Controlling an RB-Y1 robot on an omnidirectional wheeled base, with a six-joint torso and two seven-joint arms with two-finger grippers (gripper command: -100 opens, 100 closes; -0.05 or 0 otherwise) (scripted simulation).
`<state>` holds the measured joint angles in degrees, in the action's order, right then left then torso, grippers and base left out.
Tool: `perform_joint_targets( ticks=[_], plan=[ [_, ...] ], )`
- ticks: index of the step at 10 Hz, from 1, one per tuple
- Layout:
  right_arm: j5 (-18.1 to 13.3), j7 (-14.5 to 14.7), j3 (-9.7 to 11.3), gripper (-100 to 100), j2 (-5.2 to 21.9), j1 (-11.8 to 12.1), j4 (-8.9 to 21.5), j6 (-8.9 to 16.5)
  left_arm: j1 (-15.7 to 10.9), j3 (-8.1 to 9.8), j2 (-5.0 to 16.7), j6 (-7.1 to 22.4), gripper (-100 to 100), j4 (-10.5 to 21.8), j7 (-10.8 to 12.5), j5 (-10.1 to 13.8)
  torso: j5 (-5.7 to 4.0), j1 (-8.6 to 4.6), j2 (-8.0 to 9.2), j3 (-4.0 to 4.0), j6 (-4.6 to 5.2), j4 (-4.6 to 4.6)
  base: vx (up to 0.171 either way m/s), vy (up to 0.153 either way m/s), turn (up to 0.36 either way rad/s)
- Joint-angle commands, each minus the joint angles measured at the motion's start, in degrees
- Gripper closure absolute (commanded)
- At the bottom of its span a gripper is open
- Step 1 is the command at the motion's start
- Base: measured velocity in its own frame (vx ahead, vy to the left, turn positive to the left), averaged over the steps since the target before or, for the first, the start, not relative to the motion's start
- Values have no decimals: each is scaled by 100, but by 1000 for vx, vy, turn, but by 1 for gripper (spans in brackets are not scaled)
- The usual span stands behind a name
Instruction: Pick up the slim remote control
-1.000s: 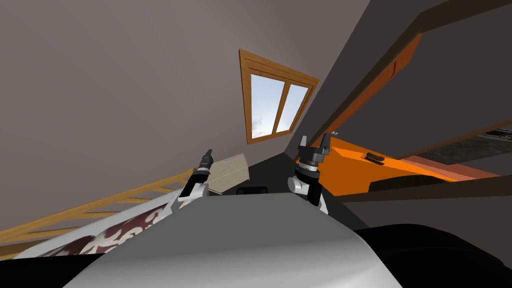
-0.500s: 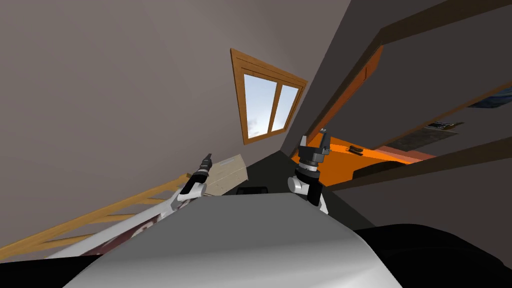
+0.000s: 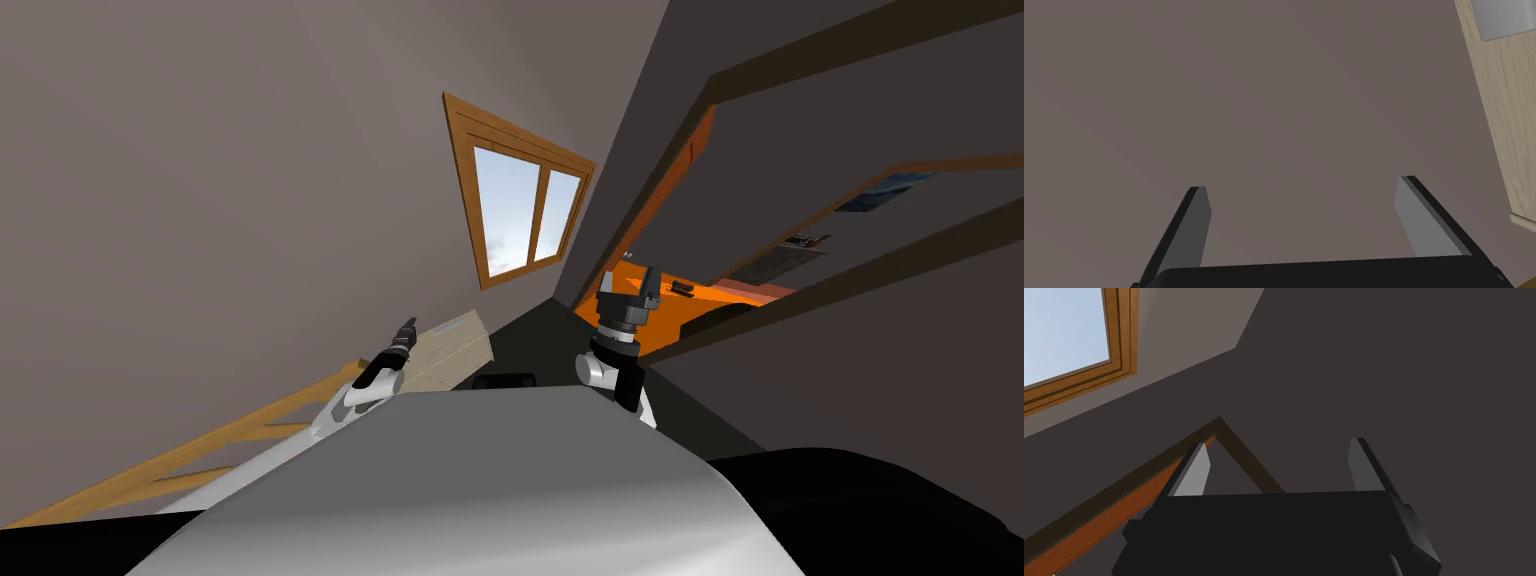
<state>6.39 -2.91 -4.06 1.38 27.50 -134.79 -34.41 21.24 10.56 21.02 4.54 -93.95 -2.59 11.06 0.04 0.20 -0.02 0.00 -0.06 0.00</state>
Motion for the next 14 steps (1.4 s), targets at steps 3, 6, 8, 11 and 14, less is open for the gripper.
perform_joint_targets(
  ticks=[3, 6, 8, 11, 14],
  plan=[
    [0, 0, 0, 0, 0, 0, 0, 0, -129, 104, 108, 344, -100, 459, 61, 141, 0, 1, 1, 1, -2, 0, -14, 28, -133],
    [0, 0, 0, 0, 0, 0, 0, 0, -318, 281, 330, 787, -100, 1059, 192, 425, 0, -4, -1, -1, 0, 0, -12, 26, -246],
    [0, 0, 0, 0, 0, 0, 0, 0, -416, 373, 432, 1034, -100, 1441, 262, 567, 1, 2, -2, -1, -1, 0, -15, 31, -214],
    [0, 0, 0, 0, 0, -1, 0, 0, -515, 467, 527, 1386, -100, 1922, 334, 710, -1, -2, 0, 0, 5, 1, -18, 30, -193],
    [0, 0, 0, 0, 0, 0, 0, 0, -617, 563, 616, 1642, -100, 2308, 407, 851, -1, -5, -6, -3, 4, 0, -7, 21, -153]
  ],
)
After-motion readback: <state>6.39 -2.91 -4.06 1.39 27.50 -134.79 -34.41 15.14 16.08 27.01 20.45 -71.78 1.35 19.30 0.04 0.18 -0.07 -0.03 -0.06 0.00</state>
